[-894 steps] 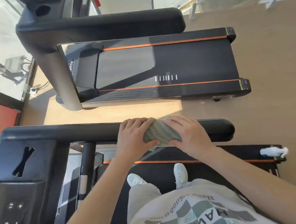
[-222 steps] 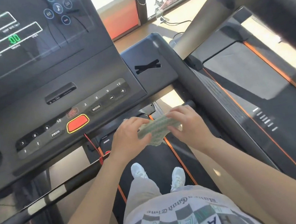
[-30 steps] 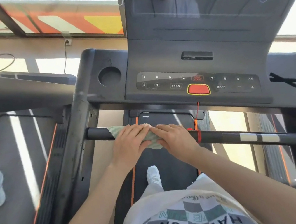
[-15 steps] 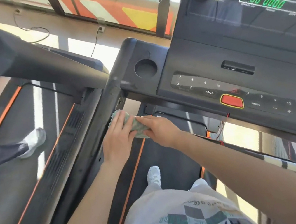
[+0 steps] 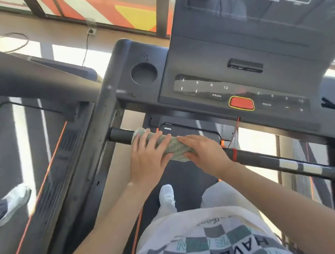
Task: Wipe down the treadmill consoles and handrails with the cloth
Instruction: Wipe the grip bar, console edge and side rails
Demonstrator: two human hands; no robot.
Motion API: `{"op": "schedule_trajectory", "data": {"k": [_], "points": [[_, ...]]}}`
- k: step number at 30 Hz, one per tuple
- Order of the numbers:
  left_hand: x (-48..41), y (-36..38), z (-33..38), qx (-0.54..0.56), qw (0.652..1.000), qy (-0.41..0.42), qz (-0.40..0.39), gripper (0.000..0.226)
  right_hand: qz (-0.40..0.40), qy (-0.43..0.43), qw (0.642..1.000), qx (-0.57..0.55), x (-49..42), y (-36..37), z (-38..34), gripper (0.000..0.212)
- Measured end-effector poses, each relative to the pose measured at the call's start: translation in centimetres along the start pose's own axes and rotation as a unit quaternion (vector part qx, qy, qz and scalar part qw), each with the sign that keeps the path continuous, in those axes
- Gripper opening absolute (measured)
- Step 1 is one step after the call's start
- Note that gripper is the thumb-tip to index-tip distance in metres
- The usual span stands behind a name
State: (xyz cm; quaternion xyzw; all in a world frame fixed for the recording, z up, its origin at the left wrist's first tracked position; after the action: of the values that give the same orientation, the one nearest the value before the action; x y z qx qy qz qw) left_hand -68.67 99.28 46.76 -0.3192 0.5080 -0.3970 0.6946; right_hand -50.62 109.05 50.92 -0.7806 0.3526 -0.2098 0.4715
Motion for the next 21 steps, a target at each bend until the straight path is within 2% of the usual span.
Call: {"op": "schedule_trajectory", "data": {"k": [4, 9, 14, 17, 21], "points": [[-0.5, 1.7, 3.7, 0.041, 0.998, 0.05, -0.019, 0.049, 0.018, 0.042, 0.999, 0.019, 2.8, -2.1, 2.5, 0.052], [-1.5, 3.1, 7.0, 0.075, 0.993, 0.075, -0.043, 0.048, 0.009, 0.047, 0.998, 0.049, 4.6, -3.7, 4.5, 0.051], [-1.8, 3.0, 7.8, 0.122, 0.99, 0.064, -0.006, 0.034, -0.015, 0.051, 0.997, 0.06, 4.3, -4.6, 5.0, 0.044], [-1.0, 2.2, 7.0, 0.119, 0.992, 0.009, 0.046, 0.02, -0.024, 0.06, 0.998, 0.029, 3.3, -4.6, 4.4, 0.039], [0.8, 0.4, 5.4, 0.116, 0.975, -0.167, 0.086, 0.012, -0.052, 0.044, 0.997, -0.023, 0.8, -3.7, 2.5, 0.038]]}}
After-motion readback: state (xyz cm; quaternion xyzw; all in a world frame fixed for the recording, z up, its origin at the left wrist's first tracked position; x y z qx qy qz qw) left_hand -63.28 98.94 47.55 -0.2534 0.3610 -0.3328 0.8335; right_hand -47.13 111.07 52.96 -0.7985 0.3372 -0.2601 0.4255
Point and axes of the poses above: each hand's wrist, its own x-axis away from the middle knuckle, its own y-axis out of the palm, z = x × y, the point moved 1 cm from there along -x, towards the middle knuckle, and after that the axes turned 12 degrees about z, right-handed, at the moved point
